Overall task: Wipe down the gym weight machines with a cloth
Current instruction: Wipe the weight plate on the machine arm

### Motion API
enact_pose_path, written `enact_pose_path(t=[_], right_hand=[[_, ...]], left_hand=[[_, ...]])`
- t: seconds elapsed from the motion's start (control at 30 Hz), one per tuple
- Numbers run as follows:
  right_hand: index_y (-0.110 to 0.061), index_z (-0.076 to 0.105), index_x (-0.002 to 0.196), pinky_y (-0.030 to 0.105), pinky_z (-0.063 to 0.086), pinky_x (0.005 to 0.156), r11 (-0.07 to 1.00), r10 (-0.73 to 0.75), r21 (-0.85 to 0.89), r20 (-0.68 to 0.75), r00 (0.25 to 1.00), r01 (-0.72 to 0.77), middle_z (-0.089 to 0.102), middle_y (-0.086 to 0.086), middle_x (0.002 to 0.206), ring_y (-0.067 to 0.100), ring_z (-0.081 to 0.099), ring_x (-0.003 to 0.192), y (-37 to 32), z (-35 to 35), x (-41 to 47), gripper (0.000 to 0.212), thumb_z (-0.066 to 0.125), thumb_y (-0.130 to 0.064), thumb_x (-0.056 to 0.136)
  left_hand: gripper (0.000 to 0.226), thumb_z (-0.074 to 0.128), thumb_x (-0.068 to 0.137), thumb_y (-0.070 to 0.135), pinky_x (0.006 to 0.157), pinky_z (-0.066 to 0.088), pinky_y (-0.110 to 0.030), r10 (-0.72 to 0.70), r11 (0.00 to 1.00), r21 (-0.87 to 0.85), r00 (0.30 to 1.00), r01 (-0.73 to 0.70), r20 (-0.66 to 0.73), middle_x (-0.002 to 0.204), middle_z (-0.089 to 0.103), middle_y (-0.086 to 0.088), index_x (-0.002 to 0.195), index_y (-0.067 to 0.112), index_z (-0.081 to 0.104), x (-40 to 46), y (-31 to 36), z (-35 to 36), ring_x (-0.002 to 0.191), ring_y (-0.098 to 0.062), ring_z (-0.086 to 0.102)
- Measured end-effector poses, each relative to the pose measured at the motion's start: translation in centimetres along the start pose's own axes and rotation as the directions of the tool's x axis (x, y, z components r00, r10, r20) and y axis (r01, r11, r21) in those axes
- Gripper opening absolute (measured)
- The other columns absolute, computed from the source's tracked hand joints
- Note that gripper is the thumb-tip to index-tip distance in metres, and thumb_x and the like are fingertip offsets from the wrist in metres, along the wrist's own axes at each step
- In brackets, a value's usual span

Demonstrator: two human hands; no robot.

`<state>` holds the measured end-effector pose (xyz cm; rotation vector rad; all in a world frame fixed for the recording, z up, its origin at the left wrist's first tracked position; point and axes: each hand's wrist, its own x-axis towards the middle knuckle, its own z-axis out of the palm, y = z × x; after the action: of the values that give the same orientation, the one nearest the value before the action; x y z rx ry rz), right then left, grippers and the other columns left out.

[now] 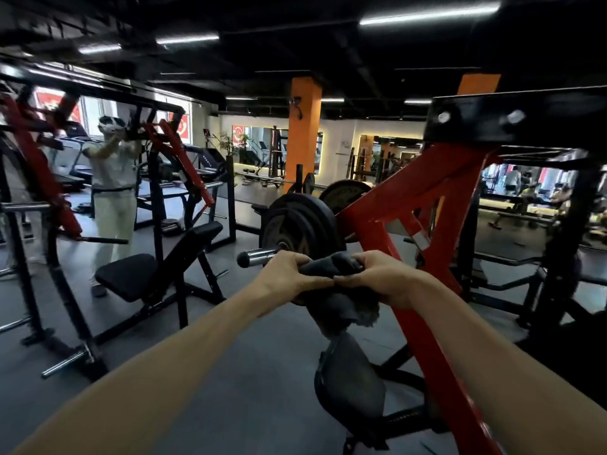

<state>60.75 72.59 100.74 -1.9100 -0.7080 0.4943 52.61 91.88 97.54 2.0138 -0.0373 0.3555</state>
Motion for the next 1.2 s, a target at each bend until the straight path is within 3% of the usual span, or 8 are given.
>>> enact_pose_path(t=[0.1,0.3,0.47,0.63,0.83,0.93,1.03,1.2], right_hand=[[-0.005,0.072,0.112,0.046,0.06,0.09,0.996,0.083,-0.031,-0.026,0.996,-0.084,0.076,0.017,0.103,0.03,0.075,0.096,1.6,2.0,3.8,0.022,0.074,-0.005,0.09],[-0.002,0.076,0.097,0.045,0.062,0.082,0.984,0.147,-0.086,-0.113,0.983,-0.157,0.077,0.018,0.091,0.03,0.076,0.085,2.6,4.6,11.6,0.011,0.076,-0.004,0.087],[0.001,0.074,0.089,0.04,0.062,0.075,0.99,0.042,-0.122,-0.239,0.97,-0.072,0.074,0.023,0.088,0.027,0.074,0.075,1.5,5.6,19.5,0.008,0.076,-0.005,0.083],[0.001,0.068,0.078,0.03,0.048,0.054,0.955,-0.087,-0.295,-0.393,0.915,-0.036,0.067,0.012,0.07,0.023,0.067,0.068,1.0,6.1,25.7,0.016,0.074,-0.013,0.083],[-0.011,0.059,0.069,0.032,0.043,0.053,0.869,-0.29,-0.495,-0.523,0.801,-0.009,0.064,0.007,0.071,0.028,0.063,0.071,1.6,6.9,30.9,0.019,0.063,-0.014,0.087],[-0.013,0.061,0.087,0.036,0.045,0.064,0.756,-0.457,-0.653,-0.495,0.739,0.03,0.068,0.012,0.085,0.038,0.063,0.083,2.2,7.6,32.1,0.007,0.059,-0.017,0.092],[-0.012,0.055,0.091,0.035,0.037,0.062,0.628,-0.503,-0.777,-0.365,0.784,0.041,0.066,0.014,0.086,0.042,0.062,0.085,3.2,8.2,33.1,0.003,0.057,-0.015,0.091],[-0.01,0.054,0.088,0.04,0.048,0.062,0.676,-0.444,-0.728,-0.281,0.851,0.112,0.063,0.011,0.081,0.039,0.06,0.079,4.6,8.8,33.7,0.003,0.055,-0.01,0.086]], left_hand=[[0.013,0.078,0.089,0.017,0.053,0.05,-0.012,0.0,0.989,0.149,0.999,0.008,-0.051,0.076,0.069,-0.001,0.093,0.006,0.073,1.2,-3.9,-1.2,0.06,0.003,0.066],[0.008,0.07,0.094,0.018,0.068,0.061,-0.034,-0.016,0.941,0.334,0.991,0.06,-0.131,0.086,0.071,-0.005,0.096,0.01,0.072,4.1,-11.0,-4.2,0.073,-0.017,0.071],[0.015,0.07,0.095,0.025,0.069,0.046,-0.027,0.08,0.867,0.496,0.968,0.05,-0.237,0.086,0.064,-0.002,0.085,0.013,0.068,8.7,-13.6,-8.4,0.081,-0.02,0.062],[0.026,0.066,0.097,0.027,0.095,0.048,-0.037,0.114,0.76,0.649,0.984,0.005,-0.14,0.111,0.058,-0.004,0.118,0.013,0.067,13.9,-16.4,-11.7,0.105,-0.022,0.056],[0.043,0.062,0.097,0.019,0.101,0.047,-0.043,0.106,0.709,0.703,0.994,-0.049,-0.038,0.13,0.057,-0.008,0.138,0.014,0.055,18.3,-18.9,-12.2,0.119,-0.026,0.056],[0.038,0.063,0.096,0.02,0.098,0.045,-0.037,0.103,0.708,0.703,0.995,-0.073,-0.001,0.127,0.058,-0.01,0.132,0.01,0.058,20.1,-19.6,-11.8,0.118,-0.027,0.055],[0.032,0.065,0.093,0.02,0.093,0.046,-0.035,0.1,0.72,0.688,0.995,-0.091,0.026,0.121,0.057,-0.011,0.122,0.007,0.058,21.5,-19.7,-11.2,0.112,-0.027,0.056],[0.03,0.06,0.089,0.015,0.087,0.051,-0.046,0.097,0.718,0.693,0.995,-0.06,-0.014,0.115,0.051,-0.01,0.117,0.009,0.05,22.7,-20.1,-10.5,0.099,-0.029,0.056]])
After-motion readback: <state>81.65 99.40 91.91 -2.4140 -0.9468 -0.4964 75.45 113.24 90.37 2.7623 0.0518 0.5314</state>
